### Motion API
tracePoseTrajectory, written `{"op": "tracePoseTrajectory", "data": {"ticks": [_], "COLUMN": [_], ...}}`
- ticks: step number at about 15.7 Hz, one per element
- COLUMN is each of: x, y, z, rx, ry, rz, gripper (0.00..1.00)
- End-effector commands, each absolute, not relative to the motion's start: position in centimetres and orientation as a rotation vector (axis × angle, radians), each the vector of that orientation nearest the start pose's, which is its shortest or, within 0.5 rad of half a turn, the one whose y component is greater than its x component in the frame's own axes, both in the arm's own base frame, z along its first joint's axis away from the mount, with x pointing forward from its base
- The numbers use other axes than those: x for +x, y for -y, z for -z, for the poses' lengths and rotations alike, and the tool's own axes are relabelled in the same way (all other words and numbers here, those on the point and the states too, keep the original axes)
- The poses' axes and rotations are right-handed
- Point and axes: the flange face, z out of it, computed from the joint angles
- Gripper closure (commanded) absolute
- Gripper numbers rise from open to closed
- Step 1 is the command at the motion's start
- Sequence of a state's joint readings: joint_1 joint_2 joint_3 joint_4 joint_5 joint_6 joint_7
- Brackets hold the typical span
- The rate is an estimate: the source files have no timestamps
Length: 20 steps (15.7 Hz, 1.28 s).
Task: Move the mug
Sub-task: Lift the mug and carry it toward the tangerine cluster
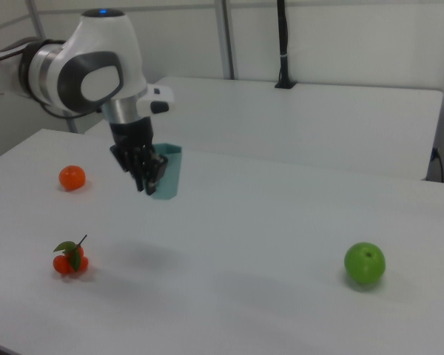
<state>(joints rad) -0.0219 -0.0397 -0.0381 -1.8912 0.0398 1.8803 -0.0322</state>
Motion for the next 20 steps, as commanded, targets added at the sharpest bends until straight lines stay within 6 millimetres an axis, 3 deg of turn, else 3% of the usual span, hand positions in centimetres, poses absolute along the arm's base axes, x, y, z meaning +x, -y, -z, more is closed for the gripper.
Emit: {"op": "tracePoseTrajectory", "data": {"ticks": [1,7,11,14,20], "x": [49.7,46.5,46.1,46.0,46.3], "y": [1.9,1.7,1.7,-0.1,-0.2], "z": [-50.0,-44.3,-41.4,-38.8,-36.4], "rx": [-3.081,-3.090,-3.098,-3.104,-3.111], "ry": [0.074,0.153,0.151,0.203,0.206], "rz": [-0.014,-0.048,0.006,-0.006,-0.004], "gripper": [1.00,1.00,1.00,1.00,1.00]}}
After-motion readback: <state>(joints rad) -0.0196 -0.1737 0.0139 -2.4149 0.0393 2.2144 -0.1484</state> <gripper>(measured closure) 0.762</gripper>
